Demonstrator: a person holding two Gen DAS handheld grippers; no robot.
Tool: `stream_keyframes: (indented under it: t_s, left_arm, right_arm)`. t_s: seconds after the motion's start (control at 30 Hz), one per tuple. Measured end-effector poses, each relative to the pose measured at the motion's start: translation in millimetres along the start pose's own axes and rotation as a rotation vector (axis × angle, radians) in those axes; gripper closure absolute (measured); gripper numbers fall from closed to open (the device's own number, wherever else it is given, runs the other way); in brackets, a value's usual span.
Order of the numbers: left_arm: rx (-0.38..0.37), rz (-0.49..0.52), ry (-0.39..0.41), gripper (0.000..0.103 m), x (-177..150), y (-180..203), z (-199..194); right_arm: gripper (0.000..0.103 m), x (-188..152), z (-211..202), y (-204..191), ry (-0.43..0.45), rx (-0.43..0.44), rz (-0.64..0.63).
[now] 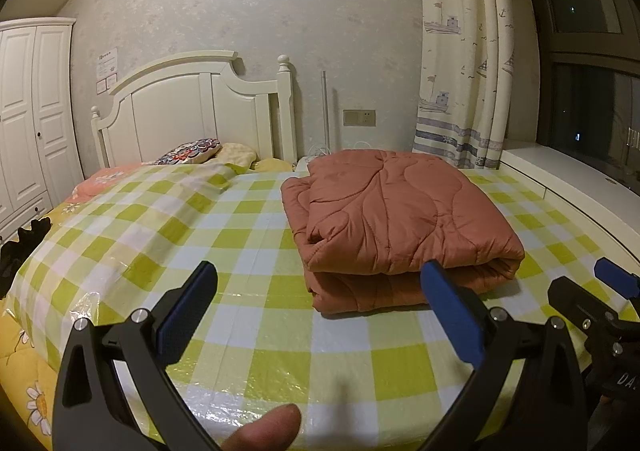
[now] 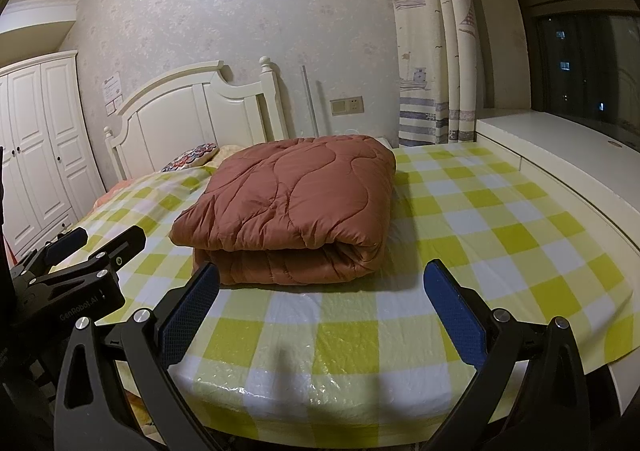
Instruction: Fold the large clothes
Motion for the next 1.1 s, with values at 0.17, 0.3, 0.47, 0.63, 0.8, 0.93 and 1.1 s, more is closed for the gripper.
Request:
stream_keyframes:
  t_s: [0.17, 0.3, 0.47, 0.63, 0.8, 0.93, 1.1]
  left_arm:
    - [-0.001, 0.000, -0.001, 0.002, -0.1, 0.0, 0.0]
    - [-0.001, 0.000, -0.001, 0.002, 0.0, 0.0, -0.1]
    - [-0.001, 0.000, -0.001, 0.002, -0.5, -0.1, -0.3]
    - [0.000, -0.004, -0.018, 0.002, -3.1, -0.9, 3.1]
    - [-0.002, -0.018, -0.043, 0.002, -11.3, -3.2, 12.0]
    - [-0.018, -0.012, -0.141, 0.002, -11.0, -14.0, 40.5]
    - [0.072, -0.099, -0.214, 0.002, 37.0, -93.9, 103.1]
  right_arm:
    - [0.004, -0.7, 0.2, 0.2, -0.001, 0.002, -0.001]
    - [0.004, -1.6, 0.4, 0.1, -0.002, 0.004, -0.002]
    - [0.004, -3.9, 1.1, -0.1, -0.005, 0.010, -0.005]
    - [0.004, -7.7, 5.0, -2.8, -0.017, 0.020, -0.008]
    - [0.004, -11.0, 15.0, -3.9, -0.041, 0.038, -0.005]
    - [0.004, -6.2, 23.9, 5.1, -0.052, 0.026, -0.020]
    - [0.004, 25.3, 27.1, 94.8, -0.079, -0.197, -0.082]
Point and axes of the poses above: each gripper's, at about its wrist camera, not at the fingertips, and z roughly the way its jaws point, y to its right, x to its top, the point moved 4 cm from there along z, roughly the way its jaws point, and after that the axes turned 14 degrees about -z, right-handed, at the moved point
